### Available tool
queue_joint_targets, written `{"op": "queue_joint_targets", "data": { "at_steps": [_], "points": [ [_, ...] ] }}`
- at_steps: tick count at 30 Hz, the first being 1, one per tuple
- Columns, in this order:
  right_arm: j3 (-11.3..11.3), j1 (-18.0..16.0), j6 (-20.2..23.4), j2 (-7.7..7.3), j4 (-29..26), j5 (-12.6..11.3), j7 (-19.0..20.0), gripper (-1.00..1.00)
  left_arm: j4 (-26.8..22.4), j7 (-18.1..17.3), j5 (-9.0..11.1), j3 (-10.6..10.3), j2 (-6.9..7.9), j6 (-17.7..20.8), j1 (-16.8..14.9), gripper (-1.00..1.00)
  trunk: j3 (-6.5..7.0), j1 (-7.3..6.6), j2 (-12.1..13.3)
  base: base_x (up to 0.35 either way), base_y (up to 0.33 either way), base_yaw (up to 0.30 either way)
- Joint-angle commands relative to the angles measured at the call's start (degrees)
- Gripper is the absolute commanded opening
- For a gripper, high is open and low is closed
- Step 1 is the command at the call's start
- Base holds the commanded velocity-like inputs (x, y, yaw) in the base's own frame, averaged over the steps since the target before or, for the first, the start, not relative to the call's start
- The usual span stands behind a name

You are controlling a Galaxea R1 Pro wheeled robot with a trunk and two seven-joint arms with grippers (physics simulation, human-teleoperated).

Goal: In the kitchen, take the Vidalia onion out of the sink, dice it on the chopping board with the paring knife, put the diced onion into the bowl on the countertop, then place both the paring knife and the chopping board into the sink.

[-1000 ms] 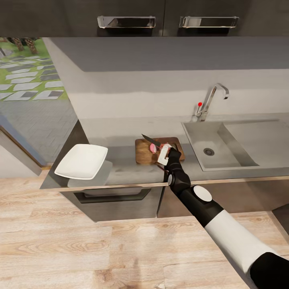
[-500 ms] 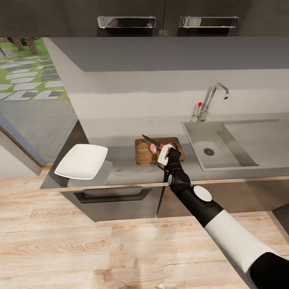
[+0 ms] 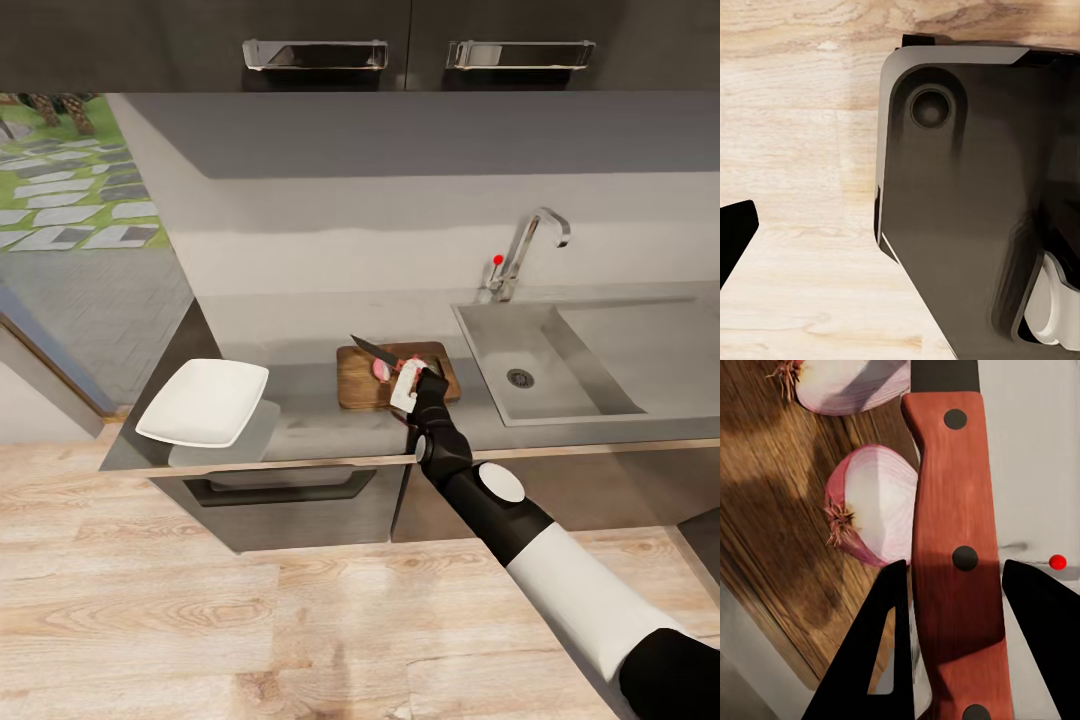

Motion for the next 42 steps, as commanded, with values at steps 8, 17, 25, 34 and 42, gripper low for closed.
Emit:
{"op": "queue_joint_targets", "data": {
  "at_steps": [8, 17, 25, 34, 42],
  "points": [
    [0.2, -0.05, 0.46, 0.14, 4.5, -0.35, 0.54, -1.0, 0.28, -0.24, 0.58, -0.43, -0.01, -0.43, -0.11, 1.0, -0.09, 0.04, -0.08, 0.0, 0.0, 0.0],
    [0.05, -0.05, 0.31, 0.16, 4.25, 1.83, 0.46, -1.0, 0.28, -0.24, 0.58, -0.43, -0.01, -0.43, -0.11, 1.0, -0.09, 0.04, -0.08, 0.0, 0.0, 0.0],
    [-7.64, -0.12, -0.26, 0.42, -0.75, 1.75, -0.7, -1.0, 0.29, -0.24, 0.58, -0.43, -0.01, -0.43, -0.11, 1.0, -0.09, 0.04, -0.08, 0.0, 0.0, 0.0],
    [-12.67, -0.18, -1.96, 0.2, -1.61, 1.42, -0.38, -1.0, 0.3, -0.24, 0.58, -0.43, -0.01, -0.43, -0.11, 1.0, -0.09, 0.04, -0.08, 0.0, 0.0, 0.0],
    [-33.16, -0.81, -5.08, -0.35, -3.92, 0.6, 14.12, -1.0, 0.28, -0.24, 0.58, -0.43, -0.06, -0.43, -0.11, 1.0, -0.09, 0.04, -0.08, 0.0, -0.011, 0.0]
  ]
}}
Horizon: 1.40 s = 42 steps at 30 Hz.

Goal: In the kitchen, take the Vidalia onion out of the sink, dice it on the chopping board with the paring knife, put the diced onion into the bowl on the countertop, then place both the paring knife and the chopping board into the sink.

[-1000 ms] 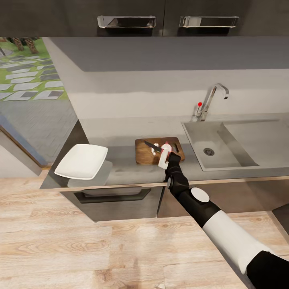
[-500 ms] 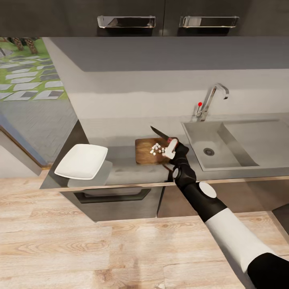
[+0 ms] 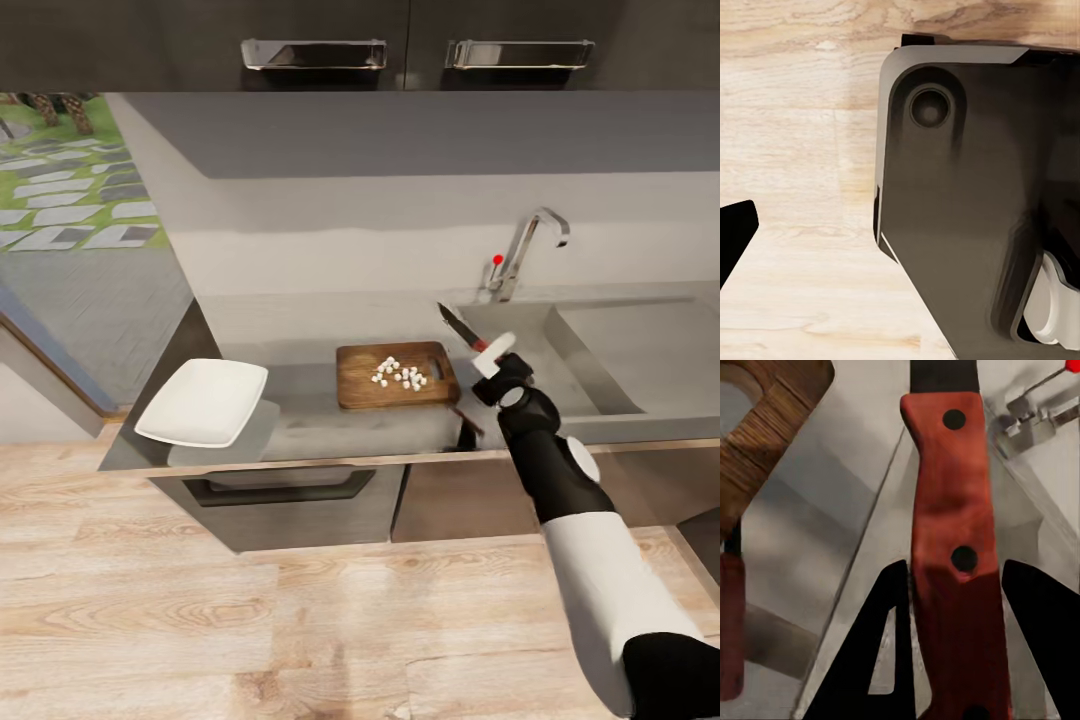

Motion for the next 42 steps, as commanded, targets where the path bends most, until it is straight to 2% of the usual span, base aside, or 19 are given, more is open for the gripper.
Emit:
{"op": "queue_joint_targets", "data": {
  "at_steps": [1, 2, 4, 6, 8, 10, 14, 16, 17, 18, 21, 28, 35, 42],
  "points": [
    [-2.19, -0.08, 0.34, -0.18, -0.95, 0.5, 3.26, -1.0, 0.27, -0.24, 0.58, -0.44, -0.03, -0.43, -0.11, 1.0, -0.09, 0.03, -0.1, 0.0, -0.092, 0.0],
    [-5.7, -0.13, 0.6, -0.34, -2.65, 0.48, 8.31, -1.0, 0.28, -0.24, 0.58, -0.44, -0.04, -0.43, -0.11, 1.0, -0.09, 0.03, -0.1, 0.0, -0.167, 0.0],
    [-7.11, -0.14, 1.28, -0.47, -3.69, 0.47, 11.7, -1.0, 0.28, -0.24, 0.58, -0.44, -0.04, -0.43, -0.11, 1.0, -0.09, 0.03, -0.1, 0.0, -0.196, 0.0],
    [-8.36, -0.15, 4.62, -1.16, -5.07, 0.47, 16.52, -1.0, 0.26, -0.24, 0.58, -0.44, -0.03, -0.43, -0.11, 1.0, -0.09, 0.03, -0.1, 0.0, -0.248, 0.0],
    [-8.91, -0.16, 7.11, -1.6, -5.94, 0.43, 19.24, -1.0, 0.29, -0.22, 0.58, -0.44, 0.02, -0.43, -0.11, 1.0, -0.09, 0.03, -0.1, 0.0, -0.267, 0.0],
    [-10.21, -0.16, 7.96, -1.75, -6.3, 0.43, 20.75, -1.0, 0.29, 0.03, 0.58, -0.44, 0.03, -0.43, -0.11, 1.0, -0.09, 0.03, -0.1, 0.0, -0.273, 0.0],
    [-14.71, -0.16, 8.49, -1.84, -6.5, 0.43, 22.4, -1.0, 0.27, 1.64, 0.58, -0.44, 0.04, -0.43, -0.11, 1.0, -0.09, 0.03, -0.1, 0.028, -0.27, 0.0],
    [-15.67, -0.16, 8.6, -1.88, -6.53, 0.45, 22.87, -1.0, 0.25, 2.24, 0.58, -0.44, 0.04, -0.43, -0.11, 1.0, -0.09, 0.03, -0.1, 0.104, -0.198, 0.0],
    [-15.93, -0.16, 8.76, -1.89, -6.53, 0.47, 22.99, -1.0, 0.25, 2.39, 0.58, -0.44, 0.04, -0.43, -0.11, 1.0, -0.09, 0.03, -0.1, 0.12, -0.116, 0.0],
    [-16.34, -0.16, 12.47, -2.1, -6.54, 0.54, 23.15, -1.0, 0.24, 2.62, 0.58, -0.44, 0.04, -0.43, -0.11, 1.0, -0.09, 0.03, -0.1, 0.031, -0.019, 0.0],
    [-16.34, -0.16, 15.74, -2.11, -7.31, 0.49, 23.12, -1.0, 0.24, 2.65, 0.58, -0.44, 0.04, -0.42, -0.11, 1.0, -0.09, 0.03, -0.1, 0.014, -0.008, 0.0],
    [-16.35, -0.16, 17.97, -1.6, -9.88, 0.46, 23.11, -1.0, 0.24, 2.72, 0.58, -0.44, 0.04, -0.35, -0.11, 1.0, -0.09, 0.03, -0.1, 0.004, -0.001, 0.0],
    [-16.36, -0.16, 24.8, -1.85, -10.77, 0.46, 23.08, -1.0, 0.27, 2.75, 0.58, -0.44, 0.04, -0.26, -0.11, 1.0, -0.09, 0.03, -0.1, 0.205, 0.0, 0.0],
    [-16.34, -0.16, 25.73, -1.65, -10.7, 0.38, 22.96, -1.0, 0.25, 2.75, 0.58, -0.44, 0.04, -0.26, -0.11, 1.0, -0.09, 0.03, -0.1, 0.314, 0.0, 0.0]
  ]
}}
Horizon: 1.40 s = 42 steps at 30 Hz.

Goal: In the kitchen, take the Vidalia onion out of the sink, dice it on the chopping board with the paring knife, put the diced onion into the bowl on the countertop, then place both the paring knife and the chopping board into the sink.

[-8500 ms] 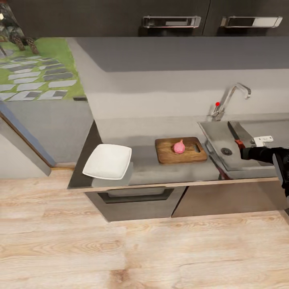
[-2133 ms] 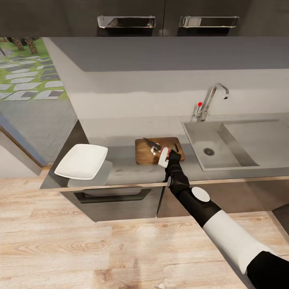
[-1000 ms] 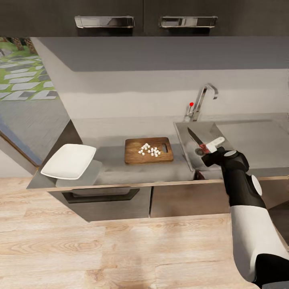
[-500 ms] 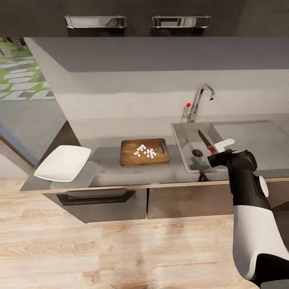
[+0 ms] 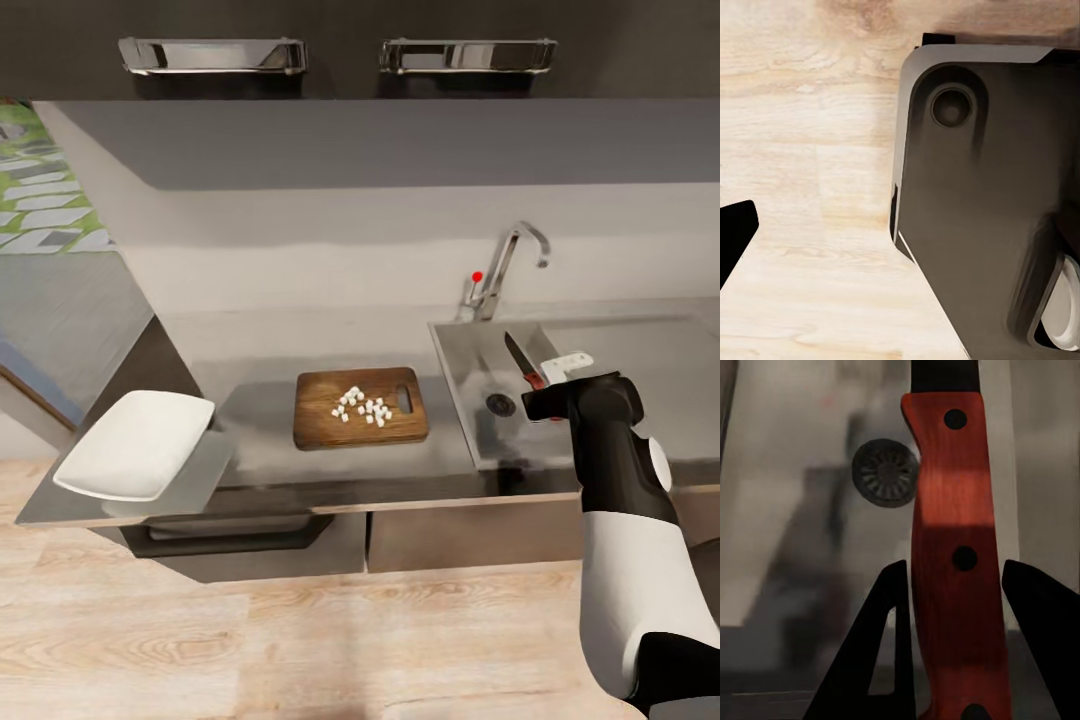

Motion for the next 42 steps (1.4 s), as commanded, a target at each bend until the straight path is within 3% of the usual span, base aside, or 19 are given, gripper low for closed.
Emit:
{"op": "queue_joint_targets", "data": {
  "at_steps": [1, 6, 13, 19, 21, 30, 33, 35, 42],
  "points": [
    [-0.02, -0.05, 0.13, -0.01, 0.0, 0.51, 0.57, -1.0, 0.25, 0.01, 0.49, -0.44, -0.02, -0.42, -0.11, 1.0, -0.08, 0.06, -0.09, 0.318, 0.0, 0.0],
    [0.0, -0.05, 0.33, 0.01, 0.95, 0.45, 0.55, -1.0, 0.29, 0.01, 0.49, -0.44, -0.02, -0.42, -0.11, 1.0, -0.08, 0.06, -0.09, 0.304, 0.0, 0.0],
    [-0.4, -0.05, 0.74, -0.3, 9.93, 0.44, 0.38, -1.0, 0.31, 0.01, 0.49, -0.44, -0.02, -0.42, -0.11, 1.0, -0.08, 0.06, -0.09, 0.049, 0.0, 0.0],
    [-4.22, -0.05, 0.27, -0.36, 15.08, 0.44, -1.08, -1.0, 0.33, 0.01, 0.49, -0.44, -0.04, -0.42, -0.11, 1.0, -0.08, 0.06, -0.09, 0.002, 0.0, 0.0],
    [-4.49, -0.05, 0.05, -0.36, 16.77, 0.44, -2.08, -1.0, 0.32, 0.01, 0.49, -0.44, -0.03, -0.42, -0.11, 1.0, -0.08, 0.06, -0.09, 0.0, 0.0, 0.0],
    [-4.71, -0.05, -3.27, -0.37, 18.31, 0.24, -5.37, -1.0, 0.33, 0.01, 0.49, -0.44, -0.03, -0.42, -0.11, 1.0, -0.08, 0.06, -0.09, 0.001, 0.0, 0.0],
    [-4.69, -0.05, -3.49, -0.38, 18.34, -1.69, -5.42, -1.0, 0.33, 0.01, 0.49, -0.44, -0.02, -0.42, -0.11, 1.0, -0.08, 0.06, -0.09, 0.128, 0.0, 0.0],
    [-4.64, -0.05, -3.7, -0.49, 18.4, -4.33, -5.49, -1.0, 0.33, 0.01, 0.49, -0.44, -0.02, -0.42, -0.11, 1.0, -0.08, 0.06, -0.09, 0.226, 0.0, 0.0],
    [-4.81, -0.04, -7.86, -0.6, 20.39, -5.3, -5.42, -1.0, 0.31, 0.01, 0.49, -0.44, -0.02, -0.42, -0.11, 1.0, -0.08, 0.06, -0.09, 0.116, 0.0, 0.0]
  ]
}}
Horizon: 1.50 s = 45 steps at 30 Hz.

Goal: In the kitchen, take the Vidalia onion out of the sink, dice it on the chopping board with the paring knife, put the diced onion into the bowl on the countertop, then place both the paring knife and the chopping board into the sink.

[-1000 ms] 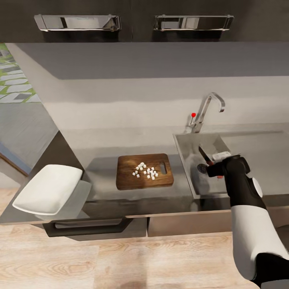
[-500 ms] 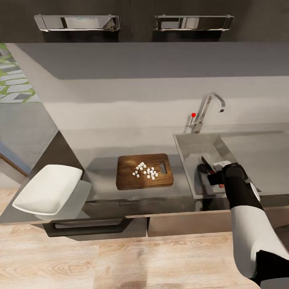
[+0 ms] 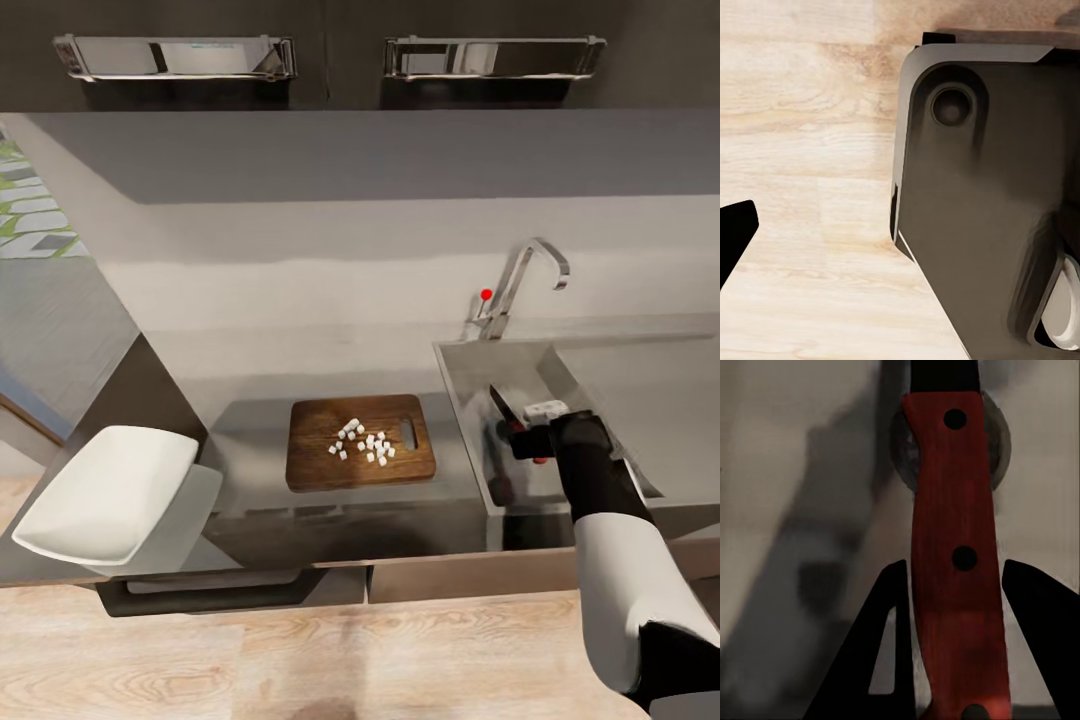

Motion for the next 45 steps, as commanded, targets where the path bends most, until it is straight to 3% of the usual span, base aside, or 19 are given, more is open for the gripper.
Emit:
{"op": "queue_joint_targets", "data": {
  "at_steps": [1, 5, 8, 16, 17, 31, 33, 34, 37, 40, 45],
  "points": [
    [-0.8, -0.06, -0.68, 0.0, 1.61, 0.53, 0.56, -1.0, 0.26, 0.01, 0.49, -0.44, -0.02, -0.42, -0.1, 1.0, -0.09, 0.03, -0.11, 0.016, 0.0, 0.0],
    [-7.07, -0.04, -4.22, -0.09, 6.0, 0.2, 0.47, -1.0, 0.27, 0.01, 0.49, -0.44, -0.02, -0.42, -0.1, 1.0, -0.09, 0.03, -0.11, 0.006, 0.0, 0.0],
    [-9.35, -0.05, -5.83, -0.1, 7.08, 0.18, 0.42, -1.0, 0.28, 0.01, 0.49, -0.44, -0.02, -0.42, -0.1, 1.0, -0.09, 0.03, -0.11, 0.001, 0.0, 0.0],
    [-9.78, -0.03, -8.13, -1.1, 9.74, 0.18, 0.33, -1.0, 0.28, 0.01, 0.49, -0.44, -0.02, -0.42, -0.1, 1.0, -0.09, 0.03, -0.11, 0.0, 0.0, 0.0],
    [-9.79, -0.03, -8.35, -1.12, 9.83, 0.18, 0.33, 1.0, 0.28, 0.01, 0.49, -0.44, -0.02, -0.42, -0.1, 1.0, -0.09, 0.03, -0.11, 0.0, 0.0, 0.0],
    [-9.93, -0.05, -8.62, -1.36, 7.98, 0.23, 0.6, 1.0, 0.28, 0.01, 0.49, -0.44, -0.02, -0.42, -0.1, 1.0, -0.09, 0.03, -0.11, 0.0, 0.0, 0.0],
    [-9.79, -0.06, -7.99, -1.57, 3.48, 0.17, 0.74, 1.0, 0.28, 0.01, 0.49, -0.44, -0.02, -0.42, -0.1, 1.0, -0.09, 0.03, -0.11, 0.0, 0.0, 0.0],
    [-9.55, -0.06, -5.93, -1.53, -3.18, 0.08, 1.29, 1.0, 0.27, 0.01, 0.49, -0.44, -0.02, -0.42, -0.1, 1.0, -0.09, 0.03, -0.11, 0.0, 0.0, 0.0],
    [-8.17, -0.06, 0.92, -1.54, -13.68, 0.03, 3.95, 1.0, 0.25, 0.01, 0.49, -0.44, -0.02, -0.42, -0.1, 1.0, -0.09, 0.03, -0.11, 0.0, 0.0, 0.0],
    [-4.21, -0.06, 7.47, -1.77, -25.4, 0.22, 10.27, 1.0, 0.27, 0.01, 0.49, -0.44, -0.02, -0.42, -0.1, 1.0, -0.09, 0.03, -0.11, 0.0, 0.0, 0.0],
    [-1.35, -0.04, 9.54, -1.84, -32.31, 0.59, 14.77, 1.0, 0.28, 0.01, 0.49, -0.44, -0.02, -0.42, -0.1, 1.0, -0.09, 0.03, -0.11, 0.0, 0.0, 0.0]
  ]
}}
